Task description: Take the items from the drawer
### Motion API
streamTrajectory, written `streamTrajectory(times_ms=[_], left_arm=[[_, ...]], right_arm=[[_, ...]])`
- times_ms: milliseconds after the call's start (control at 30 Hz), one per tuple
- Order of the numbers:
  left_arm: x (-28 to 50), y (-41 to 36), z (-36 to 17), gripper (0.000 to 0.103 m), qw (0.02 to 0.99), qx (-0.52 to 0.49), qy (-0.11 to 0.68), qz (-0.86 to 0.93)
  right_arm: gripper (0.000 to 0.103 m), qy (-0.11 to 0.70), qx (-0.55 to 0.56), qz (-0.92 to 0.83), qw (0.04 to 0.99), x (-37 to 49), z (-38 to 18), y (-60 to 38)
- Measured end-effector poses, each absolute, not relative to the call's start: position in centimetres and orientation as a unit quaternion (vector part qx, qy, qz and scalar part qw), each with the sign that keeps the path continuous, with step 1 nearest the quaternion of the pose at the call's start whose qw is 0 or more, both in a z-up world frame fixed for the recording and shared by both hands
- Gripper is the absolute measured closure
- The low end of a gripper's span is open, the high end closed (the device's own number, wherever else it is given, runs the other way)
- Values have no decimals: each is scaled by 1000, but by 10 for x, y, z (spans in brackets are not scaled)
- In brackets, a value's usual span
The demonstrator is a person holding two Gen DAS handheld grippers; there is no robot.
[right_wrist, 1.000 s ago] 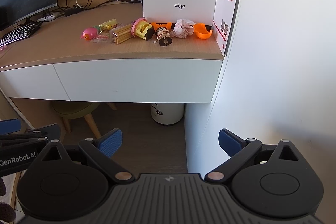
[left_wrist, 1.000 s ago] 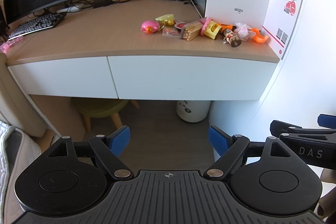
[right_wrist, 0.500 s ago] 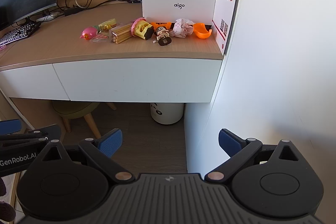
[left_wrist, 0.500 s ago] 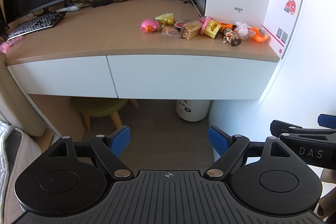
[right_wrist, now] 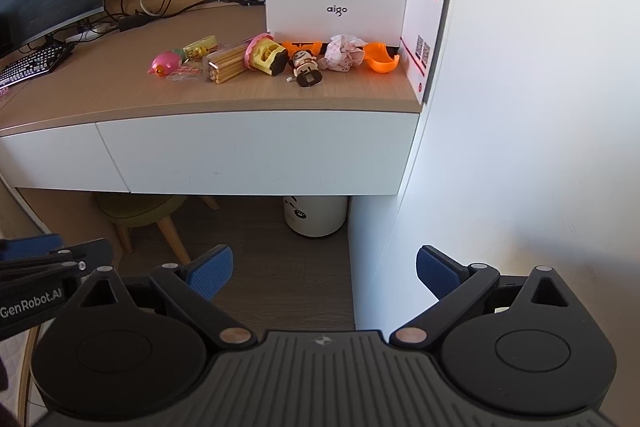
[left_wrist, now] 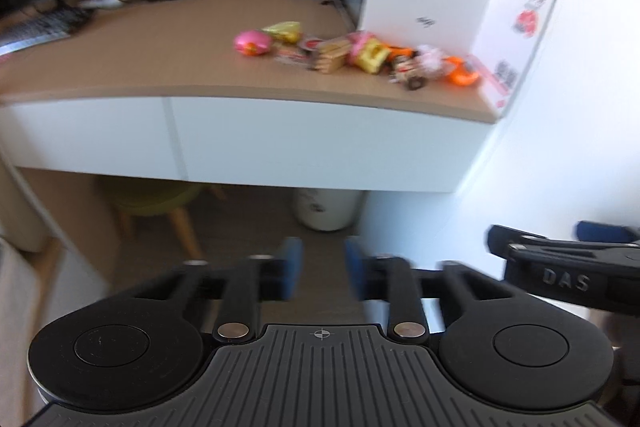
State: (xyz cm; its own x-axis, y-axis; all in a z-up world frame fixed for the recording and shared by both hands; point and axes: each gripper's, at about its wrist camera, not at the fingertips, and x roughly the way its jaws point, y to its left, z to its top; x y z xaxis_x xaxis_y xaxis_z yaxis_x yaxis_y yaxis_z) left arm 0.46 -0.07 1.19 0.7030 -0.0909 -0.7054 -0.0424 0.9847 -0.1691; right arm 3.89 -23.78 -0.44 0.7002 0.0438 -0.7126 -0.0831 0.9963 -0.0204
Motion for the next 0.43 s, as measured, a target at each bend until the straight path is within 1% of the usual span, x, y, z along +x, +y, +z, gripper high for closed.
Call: streamTrajectory(times_ms=[100, 167, 233, 333, 433], left_arm=[[6, 4, 13, 85, 924, -129, 359, -35], [8, 1, 16, 85, 931, -98, 352, 18], [21, 0, 14, 87, 927, -56, 367, 46], [38, 18, 8, 85, 929, -63, 365, -5], [55, 54, 2, 85, 932, -85, 353, 2]], right_arm=[[4, 383, -8, 24, 923, 44, 0, -248], [4, 380, 2, 16, 925, 47, 4, -254], [4, 375, 9, 12, 927, 48, 7, -257], [4, 376, 26, 23, 926, 49, 14, -258], [4, 359, 19, 44, 932, 48, 33, -247]])
